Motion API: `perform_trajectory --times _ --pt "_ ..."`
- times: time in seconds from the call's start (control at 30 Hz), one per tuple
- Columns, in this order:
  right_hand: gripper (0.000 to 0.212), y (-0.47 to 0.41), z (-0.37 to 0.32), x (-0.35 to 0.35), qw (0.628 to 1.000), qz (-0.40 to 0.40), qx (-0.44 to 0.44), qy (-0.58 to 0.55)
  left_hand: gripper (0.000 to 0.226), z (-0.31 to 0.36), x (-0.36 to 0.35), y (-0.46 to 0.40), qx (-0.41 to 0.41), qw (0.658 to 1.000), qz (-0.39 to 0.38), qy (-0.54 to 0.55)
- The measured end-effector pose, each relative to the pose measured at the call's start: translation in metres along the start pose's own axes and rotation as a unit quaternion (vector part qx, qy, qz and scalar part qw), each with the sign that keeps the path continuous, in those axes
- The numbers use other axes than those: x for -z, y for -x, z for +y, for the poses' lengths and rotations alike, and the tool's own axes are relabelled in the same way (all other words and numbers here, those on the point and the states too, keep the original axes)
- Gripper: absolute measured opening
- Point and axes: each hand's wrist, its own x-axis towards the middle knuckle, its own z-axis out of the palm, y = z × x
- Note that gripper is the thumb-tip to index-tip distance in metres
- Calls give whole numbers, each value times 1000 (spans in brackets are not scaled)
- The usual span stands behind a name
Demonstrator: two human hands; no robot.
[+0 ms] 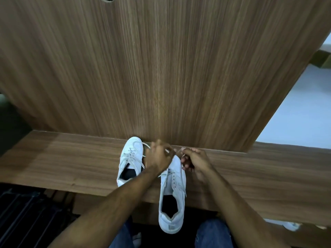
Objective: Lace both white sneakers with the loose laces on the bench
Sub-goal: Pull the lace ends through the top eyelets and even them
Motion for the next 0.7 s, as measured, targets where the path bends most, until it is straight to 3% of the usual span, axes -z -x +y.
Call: perform_trajectory --times 0.07,0.13,0.43,0.5,0.57,0.7 --pt "20 0 -2 -6 999 -14 -15 -31 31 -5 -18 15 13 976 -105 190" --pt "21 0 -6 -9 999 -10 -19 -41 38 -6 -27 25 72 940 -156 296" --pt "19 -13 8 22 993 75 -36 -82 26 -29 6 27 104 925 -216 295" --pt "18 -16 15 30 990 98 -44 -91 27 -45 14 27 133 930 -204 277" --pt "18 -15 23 36 990 103 -57 -83 27 -58 20 28 163 934 -143 283" --pt "21 -13 36 35 989 112 -69 -63 22 -58 28 25 230 902 -31 364"
